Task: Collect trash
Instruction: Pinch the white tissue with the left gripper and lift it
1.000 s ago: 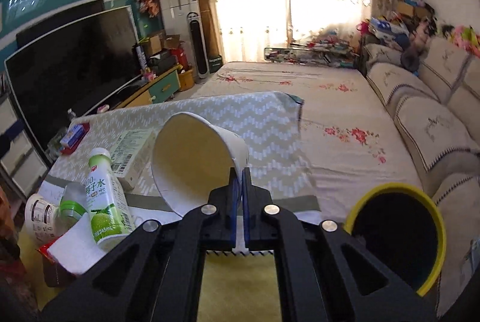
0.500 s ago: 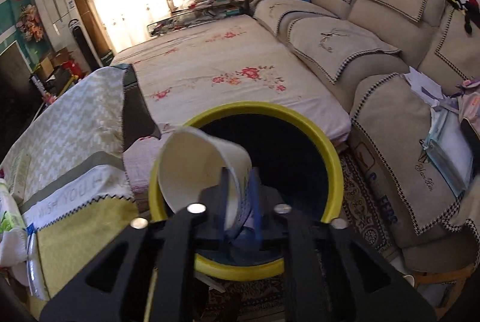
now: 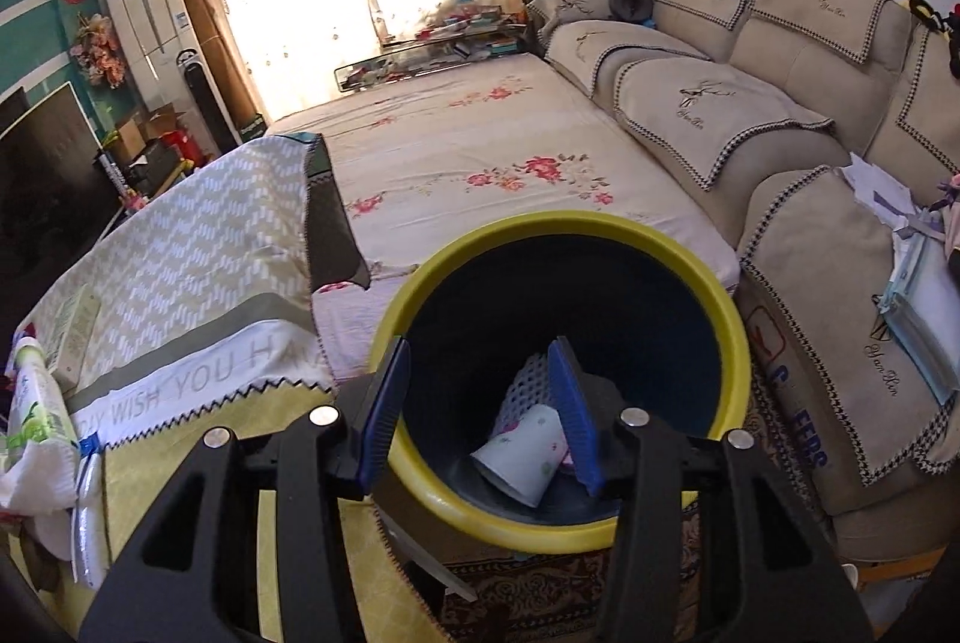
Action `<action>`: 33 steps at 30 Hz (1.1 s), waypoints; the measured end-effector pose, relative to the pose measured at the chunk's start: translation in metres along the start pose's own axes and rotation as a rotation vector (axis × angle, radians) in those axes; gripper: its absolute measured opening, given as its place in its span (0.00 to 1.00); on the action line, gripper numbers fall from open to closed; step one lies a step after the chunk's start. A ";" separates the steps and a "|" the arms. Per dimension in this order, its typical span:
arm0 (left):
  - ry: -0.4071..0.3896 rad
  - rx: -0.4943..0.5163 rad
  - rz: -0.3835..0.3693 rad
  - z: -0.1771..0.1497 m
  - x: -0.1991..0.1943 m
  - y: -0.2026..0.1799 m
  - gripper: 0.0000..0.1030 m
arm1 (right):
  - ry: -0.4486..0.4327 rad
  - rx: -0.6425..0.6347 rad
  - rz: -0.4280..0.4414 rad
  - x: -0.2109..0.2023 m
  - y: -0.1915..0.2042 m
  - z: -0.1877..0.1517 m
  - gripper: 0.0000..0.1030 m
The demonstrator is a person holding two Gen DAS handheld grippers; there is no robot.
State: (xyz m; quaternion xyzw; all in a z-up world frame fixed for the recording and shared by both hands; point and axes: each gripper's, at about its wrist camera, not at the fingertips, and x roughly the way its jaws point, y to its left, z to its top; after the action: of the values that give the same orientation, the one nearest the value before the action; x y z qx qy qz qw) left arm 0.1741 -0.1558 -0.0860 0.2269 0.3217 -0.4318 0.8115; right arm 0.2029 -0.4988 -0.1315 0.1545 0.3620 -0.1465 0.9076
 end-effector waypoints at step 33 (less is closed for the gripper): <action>0.109 -0.041 0.278 0.044 -0.014 0.020 0.04 | -0.039 0.013 0.184 -0.026 0.004 -0.010 0.45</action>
State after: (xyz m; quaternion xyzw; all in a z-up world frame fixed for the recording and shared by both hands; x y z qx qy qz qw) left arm 0.1989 -0.1658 -0.0437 0.2755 0.3395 -0.2956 0.8493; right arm 0.1801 -0.4869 -0.1195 0.1903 0.3274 -0.0677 0.9231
